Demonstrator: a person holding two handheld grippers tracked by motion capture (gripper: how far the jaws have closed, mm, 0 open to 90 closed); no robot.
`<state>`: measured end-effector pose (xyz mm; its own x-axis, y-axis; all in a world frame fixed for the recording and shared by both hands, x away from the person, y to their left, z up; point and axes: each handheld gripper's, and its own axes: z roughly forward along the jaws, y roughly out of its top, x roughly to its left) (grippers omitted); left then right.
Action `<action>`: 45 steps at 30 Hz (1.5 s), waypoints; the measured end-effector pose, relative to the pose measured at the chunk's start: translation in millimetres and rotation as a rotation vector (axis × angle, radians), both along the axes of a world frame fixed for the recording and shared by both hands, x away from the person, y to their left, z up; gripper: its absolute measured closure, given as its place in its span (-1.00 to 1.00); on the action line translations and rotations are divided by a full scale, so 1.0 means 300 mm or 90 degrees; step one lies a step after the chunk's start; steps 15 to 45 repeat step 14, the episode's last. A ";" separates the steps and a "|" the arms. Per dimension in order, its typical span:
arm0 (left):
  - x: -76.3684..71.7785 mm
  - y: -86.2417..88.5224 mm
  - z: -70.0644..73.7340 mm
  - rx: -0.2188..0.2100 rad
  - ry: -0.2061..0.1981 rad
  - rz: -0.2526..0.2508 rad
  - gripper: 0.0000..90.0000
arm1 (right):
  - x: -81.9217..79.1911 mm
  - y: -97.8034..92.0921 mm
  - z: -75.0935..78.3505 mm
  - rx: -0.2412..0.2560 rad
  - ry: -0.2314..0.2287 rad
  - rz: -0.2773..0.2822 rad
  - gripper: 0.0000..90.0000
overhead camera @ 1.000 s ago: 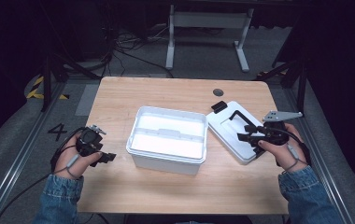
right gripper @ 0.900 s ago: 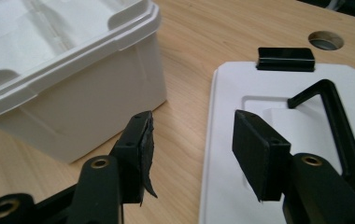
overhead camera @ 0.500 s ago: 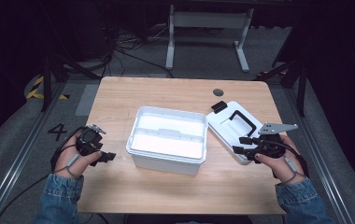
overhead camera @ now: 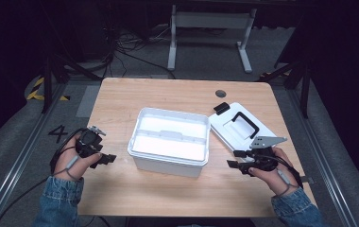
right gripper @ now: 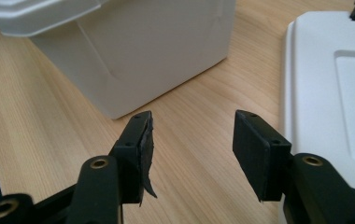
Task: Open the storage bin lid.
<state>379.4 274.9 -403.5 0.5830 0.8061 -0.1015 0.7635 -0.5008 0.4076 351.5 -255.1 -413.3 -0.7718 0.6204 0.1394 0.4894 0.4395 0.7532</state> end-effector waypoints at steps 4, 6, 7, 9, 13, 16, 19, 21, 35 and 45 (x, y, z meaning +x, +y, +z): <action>0.001 0.000 -0.001 -0.001 -0.001 0.001 -0.38 | 0.000 0.009 -0.032 -0.006 0.000 0.005 0.08; 0.001 -0.001 -0.002 -0.001 0.000 0.002 -0.38 | -0.002 0.016 -0.052 -0.007 -0.004 0.010 0.07; 0.002 0.000 -0.002 0.001 -0.003 0.000 -0.38 | -0.001 0.019 -0.062 -0.008 -0.005 0.014 0.07; 0.002 -0.001 -0.003 -0.001 0.001 0.001 -0.38 | -0.001 0.024 -0.082 -0.005 -0.004 0.017 0.06; 0.003 0.000 -0.003 0.000 -0.002 0.002 -0.39 | -0.001 0.039 -0.117 -0.007 -0.002 0.029 0.06; 0.003 0.000 -0.003 0.000 -0.002 0.002 -0.40 | -0.001 0.039 -0.117 -0.007 -0.002 0.029 0.06; 0.003 0.000 -0.003 0.000 -0.002 0.002 -0.40 | -0.001 0.039 -0.117 -0.007 -0.002 0.029 0.06; 0.003 0.000 -0.003 0.000 -0.002 0.002 -0.40 | -0.001 0.039 -0.117 -0.007 -0.002 0.029 0.06; 0.003 0.000 -0.003 0.000 -0.002 0.002 -0.40 | -0.001 0.039 -0.117 -0.007 -0.002 0.029 0.06; 0.003 0.000 -0.003 0.000 -0.002 0.002 -0.40 | -0.001 0.039 -0.117 -0.007 -0.002 0.029 0.06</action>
